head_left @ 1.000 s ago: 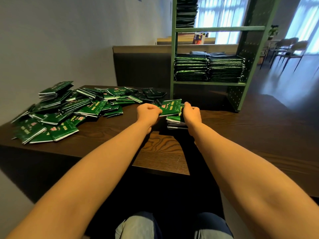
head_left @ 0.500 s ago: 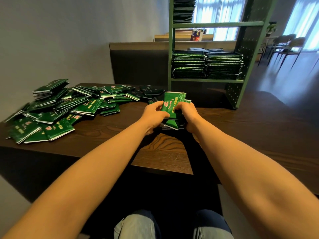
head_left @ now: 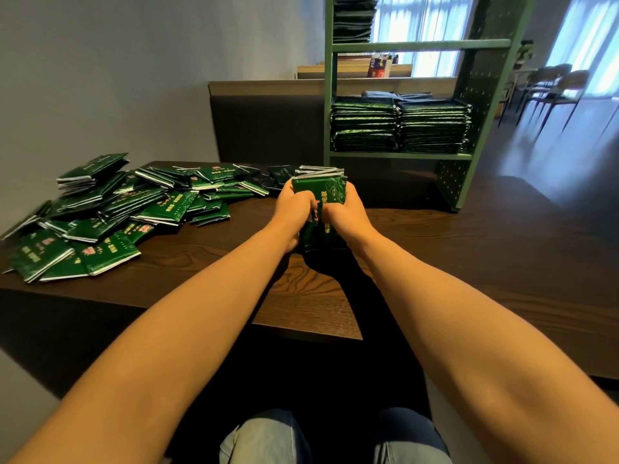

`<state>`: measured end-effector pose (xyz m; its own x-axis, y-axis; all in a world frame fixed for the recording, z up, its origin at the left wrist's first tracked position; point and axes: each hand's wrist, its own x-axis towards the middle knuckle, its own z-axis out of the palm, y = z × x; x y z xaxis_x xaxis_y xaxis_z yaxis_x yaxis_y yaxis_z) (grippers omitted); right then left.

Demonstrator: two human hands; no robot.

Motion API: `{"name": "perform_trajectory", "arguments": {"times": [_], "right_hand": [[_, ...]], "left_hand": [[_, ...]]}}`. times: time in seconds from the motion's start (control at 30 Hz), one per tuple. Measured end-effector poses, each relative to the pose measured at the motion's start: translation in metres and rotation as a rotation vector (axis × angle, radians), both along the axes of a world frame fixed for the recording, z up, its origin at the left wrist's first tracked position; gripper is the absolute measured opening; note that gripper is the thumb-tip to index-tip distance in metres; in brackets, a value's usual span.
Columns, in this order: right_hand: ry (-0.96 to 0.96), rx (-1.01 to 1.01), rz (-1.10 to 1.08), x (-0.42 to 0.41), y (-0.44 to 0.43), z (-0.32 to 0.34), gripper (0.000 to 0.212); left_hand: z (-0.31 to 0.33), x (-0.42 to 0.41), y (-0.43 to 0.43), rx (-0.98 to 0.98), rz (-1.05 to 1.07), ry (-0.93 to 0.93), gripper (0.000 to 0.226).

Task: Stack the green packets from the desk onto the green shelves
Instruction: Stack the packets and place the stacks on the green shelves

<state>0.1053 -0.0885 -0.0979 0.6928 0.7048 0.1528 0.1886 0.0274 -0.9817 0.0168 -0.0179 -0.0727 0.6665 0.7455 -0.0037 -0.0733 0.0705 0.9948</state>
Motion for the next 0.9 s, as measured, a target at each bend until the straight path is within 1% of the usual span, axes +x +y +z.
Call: {"name": "perform_trajectory", "arguments": {"times": [0.07,0.17,0.27,0.37,0.43,0.5,0.53,0.6,0.7,0.77,0.9], "right_hand": [[0.009,0.017,0.006,0.0,-0.003,-0.004,0.075],[0.02,-0.004,-0.003,0.003,-0.008,-0.015,0.077],[0.018,-0.025,0.019,0.007,-0.008,-0.023,0.08],[0.011,-0.038,0.023,0.011,-0.006,-0.022,0.072],[-0.011,-0.024,-0.006,0.012,-0.006,-0.015,0.056],[-0.034,-0.006,-0.051,0.024,-0.005,-0.012,0.029],[-0.044,-0.008,-0.067,0.029,-0.003,-0.011,0.021],[-0.017,-0.04,-0.097,0.04,0.002,-0.01,0.014],[0.161,-0.128,-0.139,0.053,0.007,-0.012,0.003],[0.264,-0.189,-0.137,0.057,0.007,-0.015,0.01],[0.306,-0.228,-0.117,0.065,0.009,-0.017,0.021]], "left_hand": [[-0.004,0.002,-0.005,-0.009,-0.044,-0.05,0.056],[-0.018,0.005,-0.008,-0.017,-0.071,-0.051,0.065],[-0.026,0.008,-0.008,0.016,-0.037,-0.037,0.061],[-0.022,0.015,-0.003,0.016,-0.014,-0.004,0.055],[-0.02,0.021,0.006,0.046,0.05,0.042,0.053],[-0.023,0.028,0.02,0.15,0.144,0.17,0.053],[-0.027,0.028,0.027,0.231,0.167,0.26,0.052],[-0.038,0.028,0.04,0.418,0.144,0.42,0.05],[-0.052,0.033,0.06,0.68,0.099,0.682,0.054],[-0.054,0.04,0.067,0.783,0.101,0.796,0.056],[-0.063,0.05,0.074,0.892,0.038,0.881,0.06]]}}
